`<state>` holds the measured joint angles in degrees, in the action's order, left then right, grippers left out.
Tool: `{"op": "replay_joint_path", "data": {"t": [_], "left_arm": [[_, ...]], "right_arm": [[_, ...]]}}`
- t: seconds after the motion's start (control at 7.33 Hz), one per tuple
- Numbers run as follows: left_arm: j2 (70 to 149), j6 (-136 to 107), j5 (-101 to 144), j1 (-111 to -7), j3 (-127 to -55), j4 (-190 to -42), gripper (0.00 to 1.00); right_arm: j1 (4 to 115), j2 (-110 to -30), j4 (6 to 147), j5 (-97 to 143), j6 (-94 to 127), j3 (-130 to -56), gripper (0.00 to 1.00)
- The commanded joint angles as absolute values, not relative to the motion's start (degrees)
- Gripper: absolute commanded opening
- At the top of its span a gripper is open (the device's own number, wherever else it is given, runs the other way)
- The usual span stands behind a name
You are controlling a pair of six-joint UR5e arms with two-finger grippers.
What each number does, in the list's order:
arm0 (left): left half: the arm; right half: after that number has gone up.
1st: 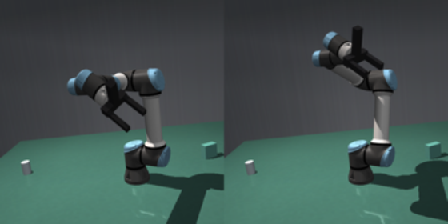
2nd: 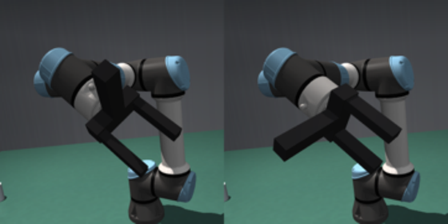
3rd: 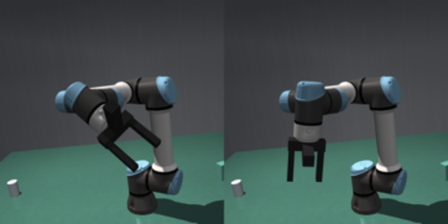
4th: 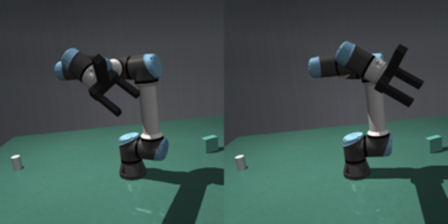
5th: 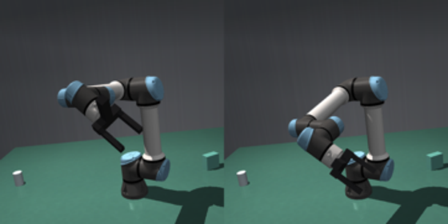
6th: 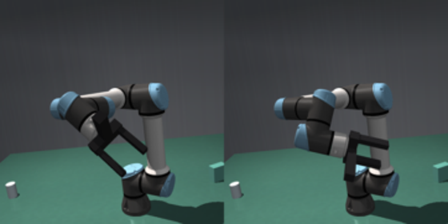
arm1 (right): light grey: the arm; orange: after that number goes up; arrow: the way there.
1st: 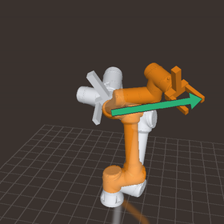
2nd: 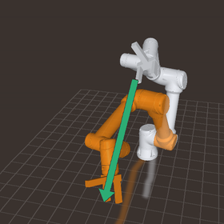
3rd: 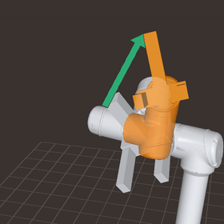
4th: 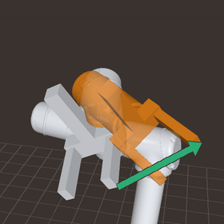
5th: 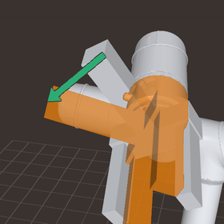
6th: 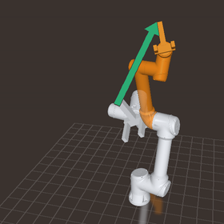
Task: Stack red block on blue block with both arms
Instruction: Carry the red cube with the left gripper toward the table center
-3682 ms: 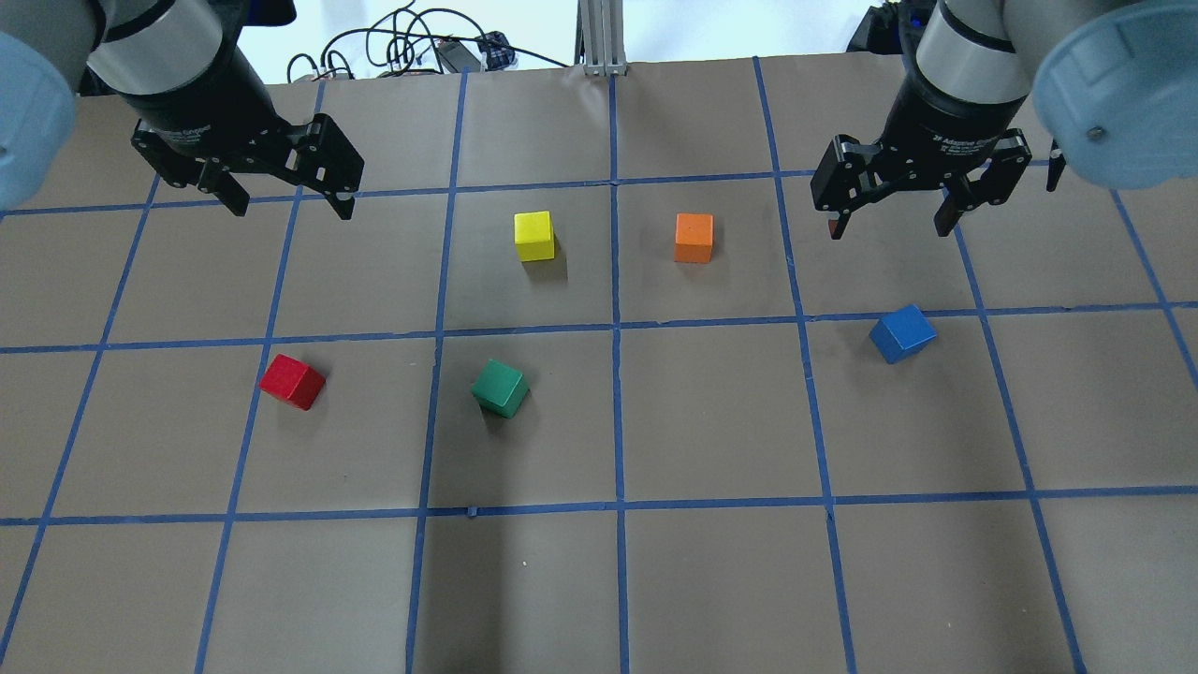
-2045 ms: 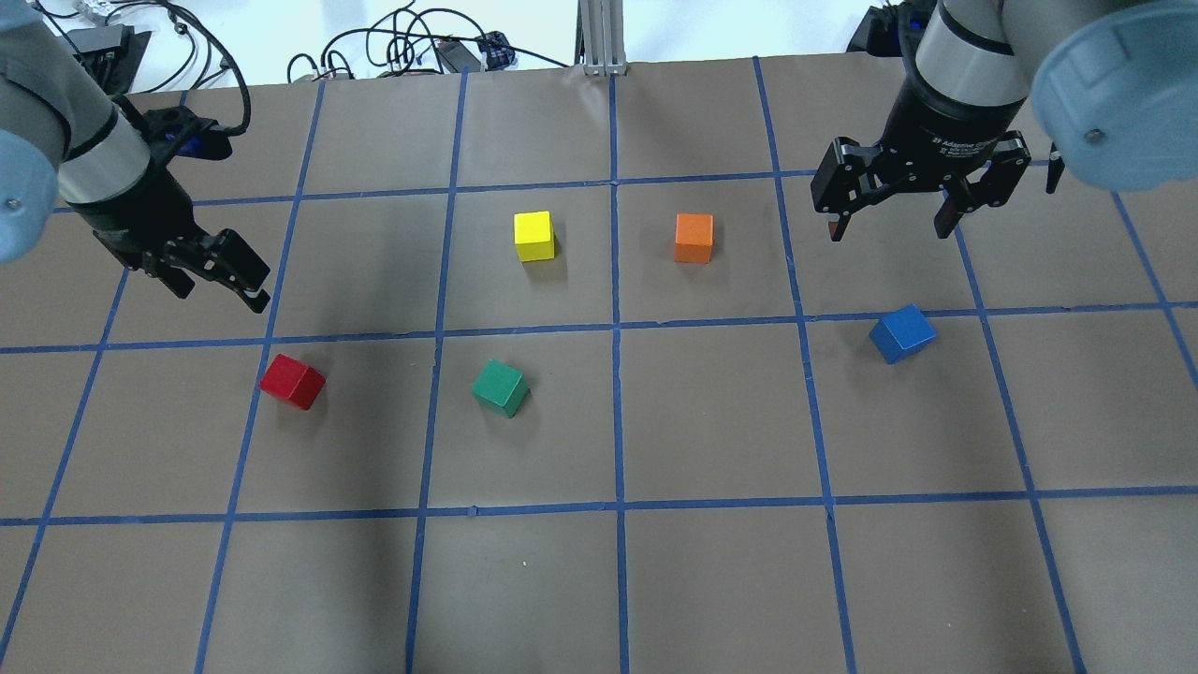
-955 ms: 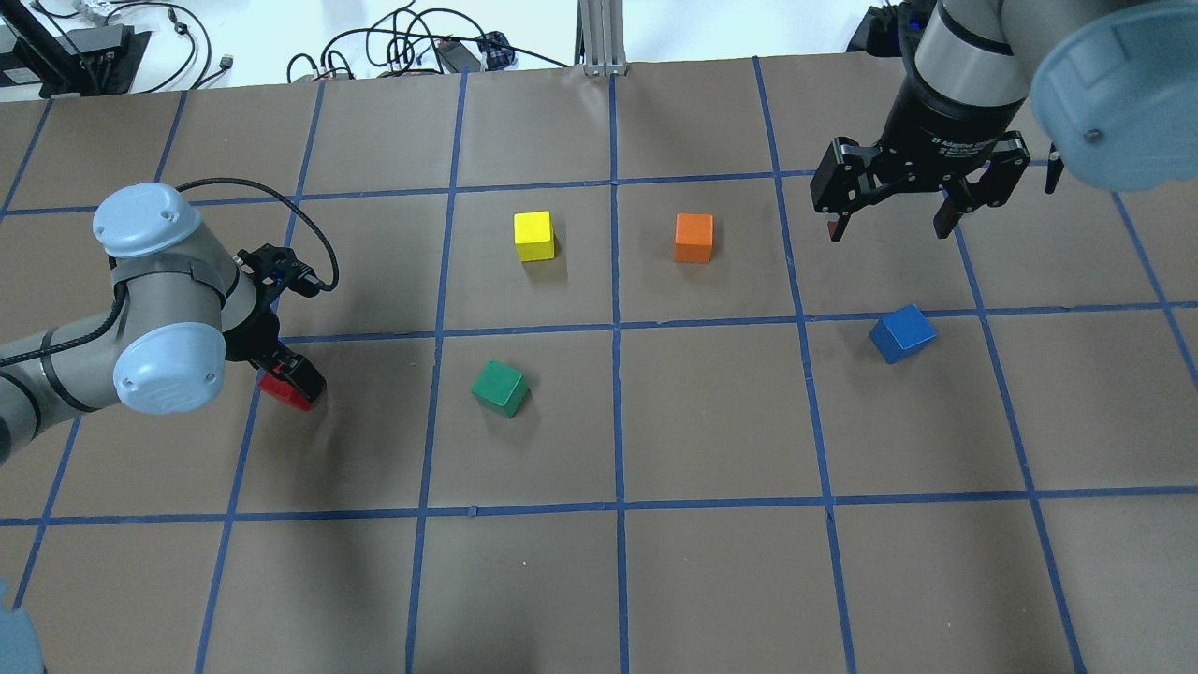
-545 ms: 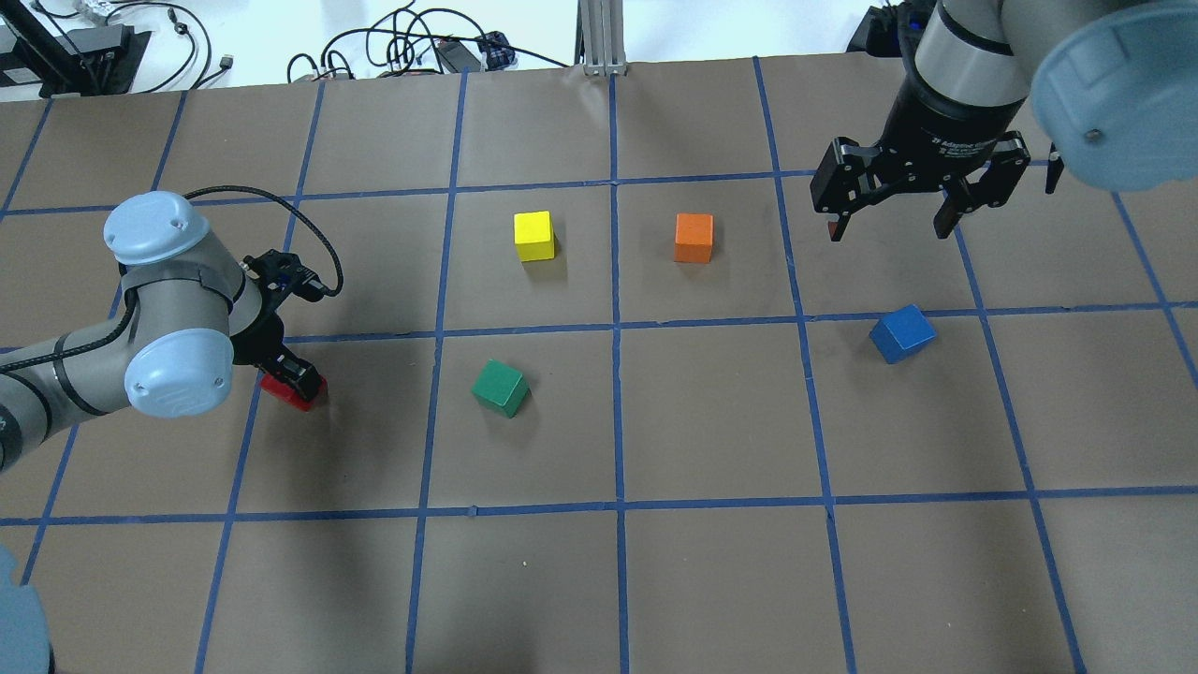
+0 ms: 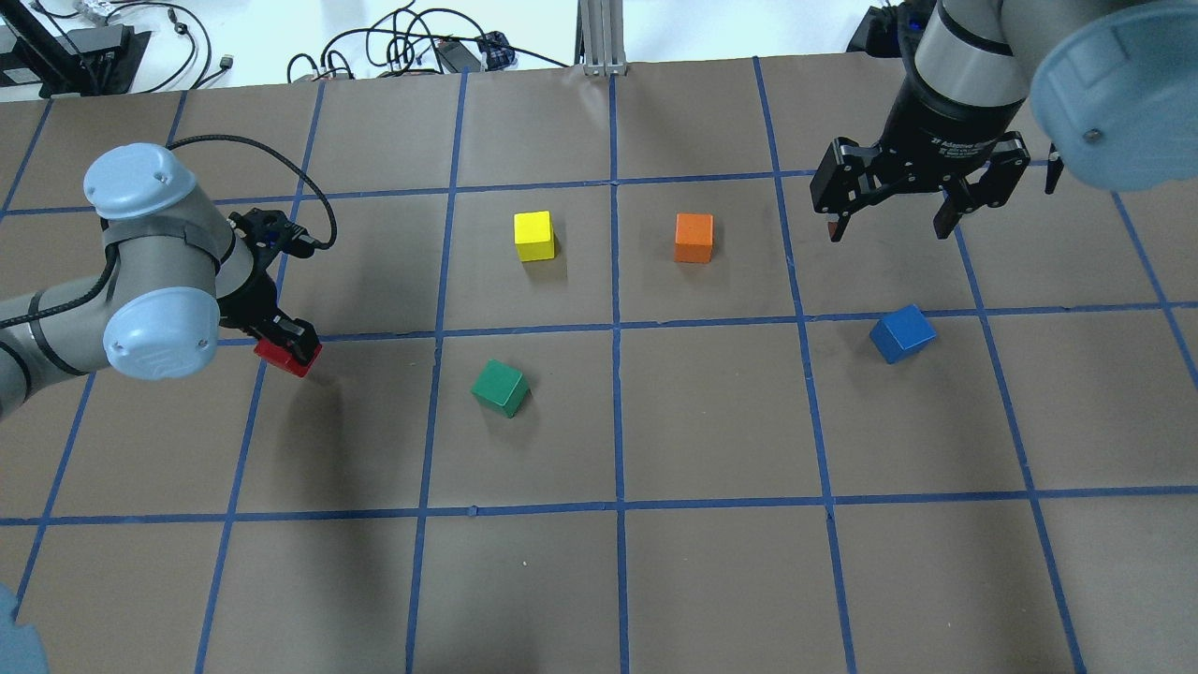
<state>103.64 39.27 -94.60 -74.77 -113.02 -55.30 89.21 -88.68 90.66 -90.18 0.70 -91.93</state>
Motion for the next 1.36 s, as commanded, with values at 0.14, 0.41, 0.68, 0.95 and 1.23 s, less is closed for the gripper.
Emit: {"op": "replay_joint_path", "data": {"t": [0.14,0.41,0.68,0.95,1.23], "left_arm": [[104.9,17.5,-91.2,-88.4,-100.9,-66.8,0.00],[107.9,2.4,-84.8,-97.2,-97.5,-66.6,0.00],[112.3,-6.2,-84.4,-104.8,-96.8,-62.7,0.00],[116.7,-13.9,-84.7,-108.8,-94.2,-59.5,0.00],[120.8,-17.6,-84.8,-110.2,-90.1,-59.4,0.09]], "right_arm": [[89.2,-88.6,90.7,-90.2,0.7,-91.9,1.00],[89.2,-88.6,90.7,-90.3,0.7,-91.9,1.00],[89.1,-88.6,90.7,-90.3,0.6,-91.9,1.00],[88.9,-88.6,91.0,-90.2,0.6,-91.9,1.00],[88.9,-88.6,91.6,-90.2,0.7,-91.9,1.00]]}}
